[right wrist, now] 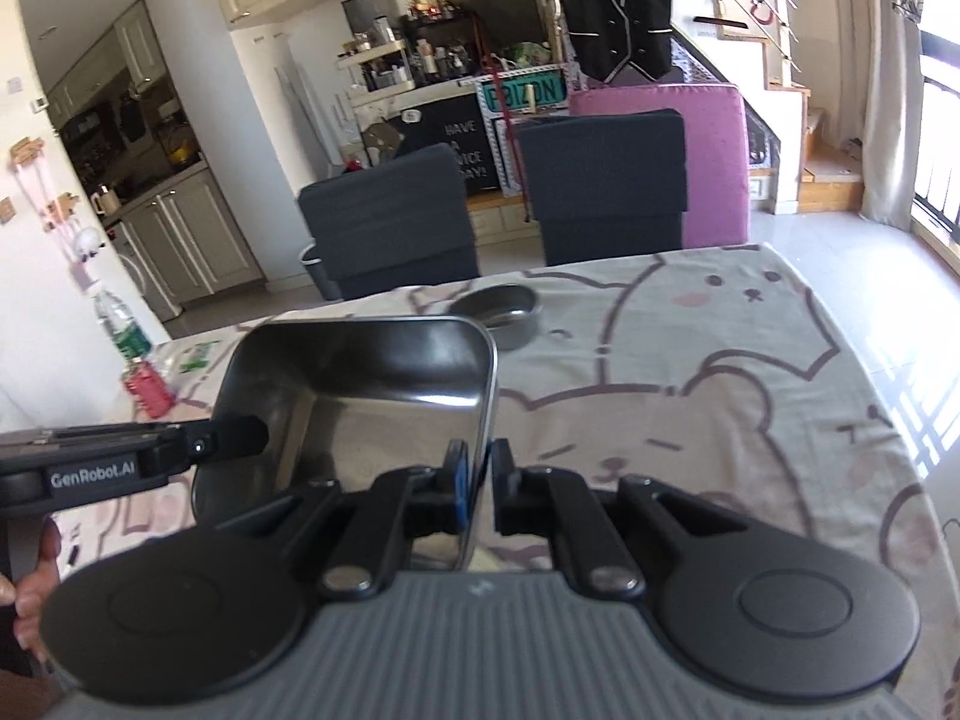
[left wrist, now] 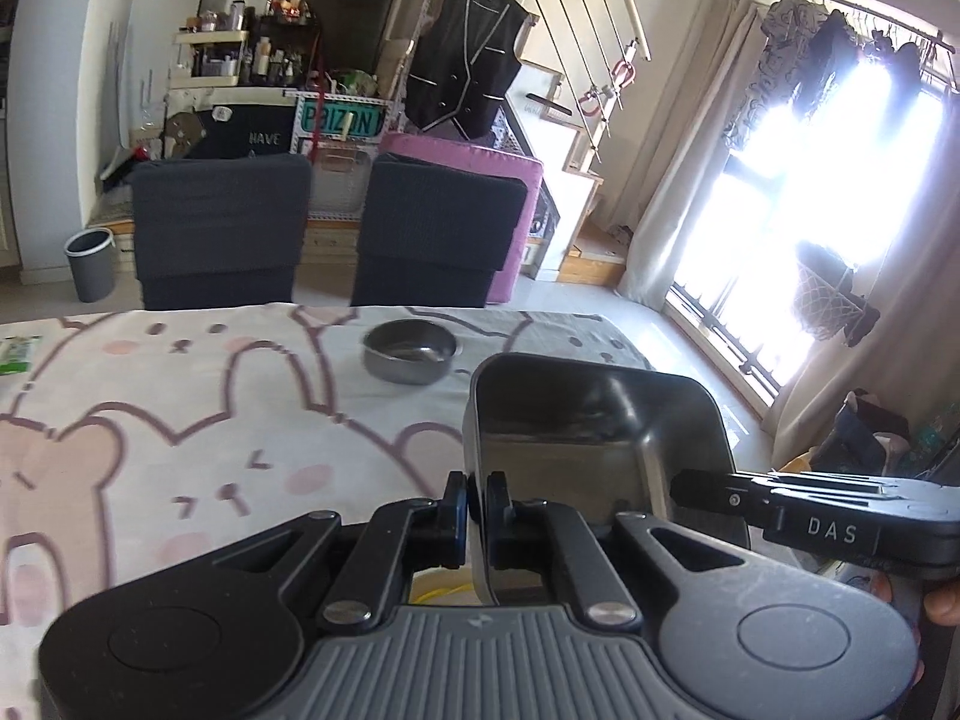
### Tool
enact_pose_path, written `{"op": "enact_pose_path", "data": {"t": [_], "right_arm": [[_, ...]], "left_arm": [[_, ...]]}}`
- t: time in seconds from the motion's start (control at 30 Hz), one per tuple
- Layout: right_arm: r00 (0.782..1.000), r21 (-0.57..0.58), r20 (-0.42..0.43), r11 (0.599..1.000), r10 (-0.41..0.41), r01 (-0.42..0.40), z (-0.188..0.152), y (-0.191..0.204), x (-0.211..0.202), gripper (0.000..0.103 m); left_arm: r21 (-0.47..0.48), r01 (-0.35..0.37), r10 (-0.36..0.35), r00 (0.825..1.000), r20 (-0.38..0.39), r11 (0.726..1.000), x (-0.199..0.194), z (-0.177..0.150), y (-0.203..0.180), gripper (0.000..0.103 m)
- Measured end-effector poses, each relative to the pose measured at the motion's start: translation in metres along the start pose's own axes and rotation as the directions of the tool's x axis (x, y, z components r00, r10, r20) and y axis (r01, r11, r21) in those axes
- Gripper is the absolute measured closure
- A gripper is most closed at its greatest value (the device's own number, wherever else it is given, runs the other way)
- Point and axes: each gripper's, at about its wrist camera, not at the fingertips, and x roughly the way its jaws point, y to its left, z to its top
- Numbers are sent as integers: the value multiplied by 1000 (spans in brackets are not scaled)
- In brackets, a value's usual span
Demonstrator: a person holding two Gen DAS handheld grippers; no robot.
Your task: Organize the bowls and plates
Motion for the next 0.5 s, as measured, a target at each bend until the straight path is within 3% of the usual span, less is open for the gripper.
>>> {"op": "enact_pose_path", "data": {"t": [0.27,0.5], "right_arm": [[994,20,-35,994,105,-104,-29,51,17,94],[985,-77,-115,987,132,-141,-43,109,57,94]], "left_arm": [[-40,-65,65,998,2,997,-39,-36,63,95],[-113,-133,133,991,-9,985,-60,-53,117,96]]}}
